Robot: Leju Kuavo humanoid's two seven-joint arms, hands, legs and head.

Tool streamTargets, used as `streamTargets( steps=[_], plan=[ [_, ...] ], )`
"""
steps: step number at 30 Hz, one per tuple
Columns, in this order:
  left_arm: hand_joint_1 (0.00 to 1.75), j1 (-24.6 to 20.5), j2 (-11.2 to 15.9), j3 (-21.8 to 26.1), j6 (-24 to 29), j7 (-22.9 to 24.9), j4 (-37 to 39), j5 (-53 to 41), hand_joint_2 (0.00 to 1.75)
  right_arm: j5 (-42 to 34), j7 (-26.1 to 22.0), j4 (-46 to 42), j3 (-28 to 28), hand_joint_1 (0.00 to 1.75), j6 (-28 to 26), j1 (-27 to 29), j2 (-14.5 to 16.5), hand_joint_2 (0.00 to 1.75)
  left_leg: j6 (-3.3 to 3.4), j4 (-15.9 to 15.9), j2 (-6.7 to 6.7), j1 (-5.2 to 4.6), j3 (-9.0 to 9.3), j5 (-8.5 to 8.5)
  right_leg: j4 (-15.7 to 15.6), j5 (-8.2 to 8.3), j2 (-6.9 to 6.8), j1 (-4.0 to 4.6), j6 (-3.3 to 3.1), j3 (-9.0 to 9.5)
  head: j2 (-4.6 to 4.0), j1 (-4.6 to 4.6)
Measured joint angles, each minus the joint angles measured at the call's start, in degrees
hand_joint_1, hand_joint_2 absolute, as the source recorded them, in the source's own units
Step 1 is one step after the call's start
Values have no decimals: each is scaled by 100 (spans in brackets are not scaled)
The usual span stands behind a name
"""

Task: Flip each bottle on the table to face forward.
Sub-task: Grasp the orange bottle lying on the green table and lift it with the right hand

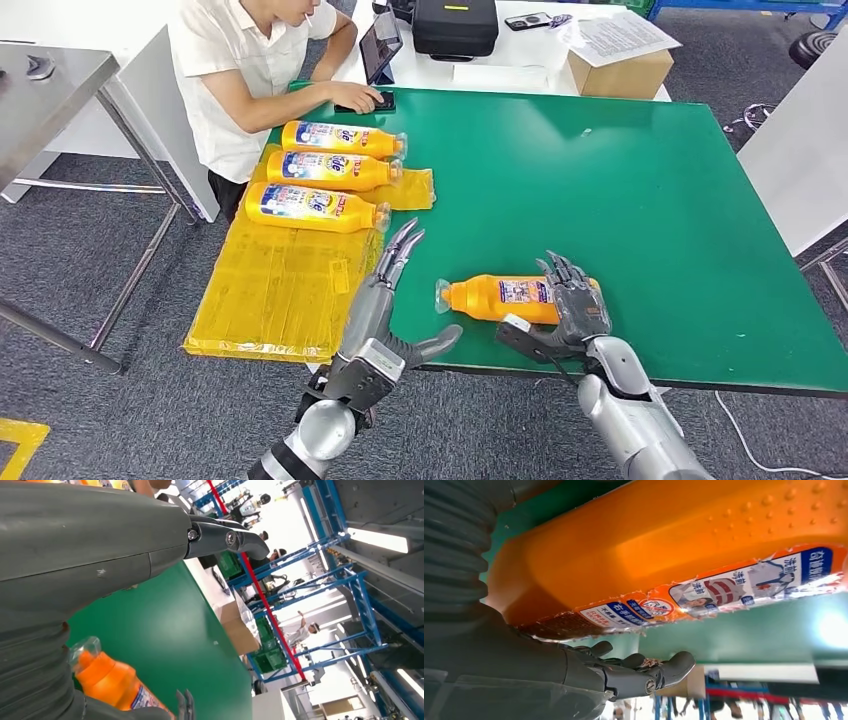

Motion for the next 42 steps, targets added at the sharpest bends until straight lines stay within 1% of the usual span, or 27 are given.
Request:
streamTargets(
  steps=[2,3,7,10,14,18,20,26,29,32,34,37,40,42],
  plan=[
    [0,1,0,0,-173,106,0,142,175,-47,177,12,101,167,289,-66,-97,175,3,0,-1,0,17,-2,-3,-2,2,0,0,4,0,-1],
    [0,1,0,0,-261,151,0,208,175,-80,234,11,152,175,428,-90,-156,175,5,-1,-4,0,26,-3,-5,-4,2,0,1,0,0,0],
    [0,3,0,0,-453,225,0,311,175,-268,310,-7,278,175,822,-136,-408,175,21,-1,-23,-1,45,-2,-15,-11,-16,-1,4,4,0,1],
    [0,3,0,0,-517,251,0,330,175,-366,324,-42,320,175,965,-139,-559,175,27,-1,-31,-1,50,4,-21,-1,-22,-1,17,32,0,2],
    [0,2,0,0,-539,257,0,334,175,-402,346,-83,352,175,1011,-133,-658,175,33,0,-31,-1,50,8,-29,10,-22,-1,23,78,0,1],
    [0,2,0,0,-560,268,0,336,175,-518,369,-136,360,175,1145,-122,-733,175,35,0,-33,-1,52,4,-36,5,-22,-1,28,62,0,1],
    [0,2,0,0,-575,270,0,336,175,-753,243,-190,356,175,1280,-97,-788,175,37,0,-36,-1,58,-2,-40,-3,-23,-1,35,46,0,2],
    [0,2,-1,2,-567,204,3,435,175,-2010,-477,-572,212,175,1840,120,-900,175,38,-1,-25,0,62,-7,-47,3,-18,0,41,91,0,3],
    [0,20,-28,48,-399,52,4,740,175,-2553,-694,-893,89,175,1976,325,-829,175,35,-1,-8,2,64,-9,-46,7,-8,2,40,100,0,3],
    [0,126,-114,233,-366,-47,3,1558,175,-3087,-808,-1382,-44,175,2024,617,-640,175,31,-1,-3,8,61,-13,-46,6,-1,7,40,93,0,2],
    [0,215,-143,361,-428,-51,3,1970,175,-3246,-799,-1688,-91,175,2031,794,-513,175,29,-2,-3,10,53,-13,-45,5,2,9,39,82,0,-1],
    [0,293,-155,455,-467,-56,4,2120,175,-3304,-770,-1976,-121,175,2054,963,-406,175,29,-3,-7,13,38,-9,-43,4,1,11,37,71,0,-1],
    [0,356,-157,525,-702,44,3,2528,175,-3451,-874,-2130,-164,175,2034,1052,-324,175,29,-3,-9,11,26,-7,-40,4,0,8,37,68,0,1],
    [0,448,-147,592,-1080,157,3,3060,175,-3626,-1008,-2239,-193,175,1990,1114,-233,175,29,-3,-8,8,17,-7,-40,5,1,5,39,61,0,2]
  ],
)
